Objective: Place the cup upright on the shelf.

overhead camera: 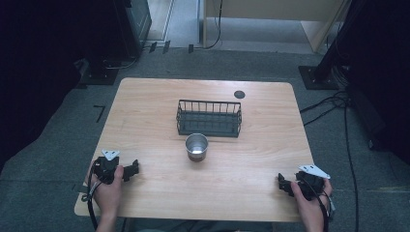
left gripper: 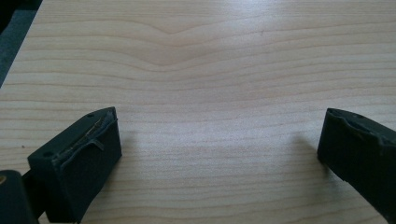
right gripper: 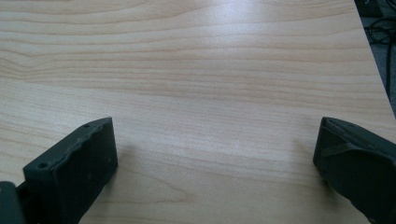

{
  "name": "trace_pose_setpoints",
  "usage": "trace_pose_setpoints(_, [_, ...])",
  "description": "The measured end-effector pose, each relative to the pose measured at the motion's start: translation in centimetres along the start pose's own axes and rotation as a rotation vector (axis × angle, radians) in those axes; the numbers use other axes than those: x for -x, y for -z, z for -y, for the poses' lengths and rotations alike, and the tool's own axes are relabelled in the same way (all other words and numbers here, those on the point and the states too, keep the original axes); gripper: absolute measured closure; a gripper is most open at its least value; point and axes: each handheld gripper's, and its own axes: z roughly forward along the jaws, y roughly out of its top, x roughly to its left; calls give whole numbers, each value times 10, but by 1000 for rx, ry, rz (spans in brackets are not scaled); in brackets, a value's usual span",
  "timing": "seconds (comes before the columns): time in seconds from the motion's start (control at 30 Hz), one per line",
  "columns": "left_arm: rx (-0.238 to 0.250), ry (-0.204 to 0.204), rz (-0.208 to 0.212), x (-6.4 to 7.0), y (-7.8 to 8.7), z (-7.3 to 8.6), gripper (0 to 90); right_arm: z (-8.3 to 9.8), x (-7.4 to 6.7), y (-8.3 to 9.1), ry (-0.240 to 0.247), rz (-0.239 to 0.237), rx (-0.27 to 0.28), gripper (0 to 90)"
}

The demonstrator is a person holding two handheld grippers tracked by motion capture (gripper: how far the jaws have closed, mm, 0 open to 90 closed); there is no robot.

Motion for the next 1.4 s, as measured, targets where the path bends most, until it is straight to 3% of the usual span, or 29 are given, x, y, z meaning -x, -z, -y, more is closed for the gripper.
trace_pose_setpoints(0.27, [1, 0, 0, 0, 0, 0, 0, -8, -5, -2, 1, 7, -16, 0])
trace_pose_setpoints(0.63, [0, 1, 0, 0, 0, 0, 0, -31, -23, 6, 21, -35, 24, 0])
trace_pose_setpoints(1.13, [1, 1, 0, 0, 0, 0, 0, -60, -57, 3, 69, -102, 50, 0])
trace_pose_setpoints(1.4, [0, 0, 0, 0, 0, 0, 0, -72, -82, -2, 100, -140, 56, 0])
